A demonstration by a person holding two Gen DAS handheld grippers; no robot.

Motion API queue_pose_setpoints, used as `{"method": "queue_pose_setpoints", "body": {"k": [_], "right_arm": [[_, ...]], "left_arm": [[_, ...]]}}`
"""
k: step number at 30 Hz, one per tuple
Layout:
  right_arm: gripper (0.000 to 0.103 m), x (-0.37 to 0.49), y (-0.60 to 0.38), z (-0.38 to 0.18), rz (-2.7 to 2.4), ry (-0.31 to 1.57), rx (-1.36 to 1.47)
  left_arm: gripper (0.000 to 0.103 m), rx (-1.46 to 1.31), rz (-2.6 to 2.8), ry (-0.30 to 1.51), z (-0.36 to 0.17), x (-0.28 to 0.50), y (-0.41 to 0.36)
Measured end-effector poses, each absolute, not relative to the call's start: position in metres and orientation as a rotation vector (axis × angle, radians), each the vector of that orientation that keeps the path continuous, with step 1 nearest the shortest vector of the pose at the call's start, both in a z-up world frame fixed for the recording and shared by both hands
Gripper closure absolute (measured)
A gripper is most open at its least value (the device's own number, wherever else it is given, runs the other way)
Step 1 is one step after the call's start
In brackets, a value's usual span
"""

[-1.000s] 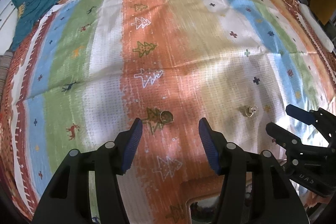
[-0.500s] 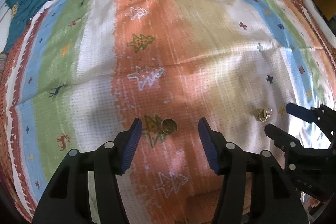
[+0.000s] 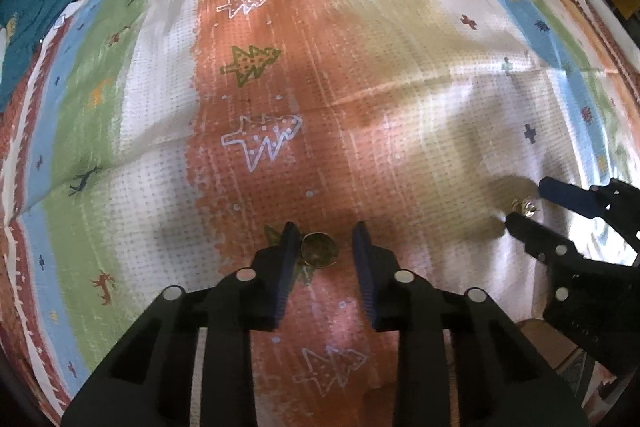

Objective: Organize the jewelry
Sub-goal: 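Grasp a gold ring with the left tool while the right grasps another ring, then carry both held rings over the silver tin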

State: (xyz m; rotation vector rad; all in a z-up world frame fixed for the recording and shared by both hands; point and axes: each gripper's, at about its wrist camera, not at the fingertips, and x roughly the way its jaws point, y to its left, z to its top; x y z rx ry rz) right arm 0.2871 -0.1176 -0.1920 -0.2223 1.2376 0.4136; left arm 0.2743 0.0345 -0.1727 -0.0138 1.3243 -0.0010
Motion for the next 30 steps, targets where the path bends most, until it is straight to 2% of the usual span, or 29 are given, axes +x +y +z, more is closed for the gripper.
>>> {"method": "queue_pose_setpoints", "body": {"k": [3,5,12,16,30], "right_arm": [[0.070,0.288,-0.116,-0.194,0.404,1.237,-0.245],[0.080,0.288,-0.116,-0.194,0.401,1.240,-0.254],[0.082,0.286,-0.118,-0.191,0.408,1.232,-0.249],[0.091,0.282,-0.119,-0.180,0.403,1.206,-0.249],[0.092,0.276,-0.122,-0.175,0.405,1.191,-0.242]], "left_arm": [[0.079,0.000,0.002,1.326,-0.174,0.274,0.034],[0.085,0.026,0.009,1.327,-0.176,0.273,0.032],[0.085,0.022,-0.001,1.320,-0.170,0.269,0.028],[0.085,0.028,-0.005,1.296,-0.159,0.267,0.027],[0.085,0.040,-0.027,1.257,-0.139,0.258,0.024]]}}
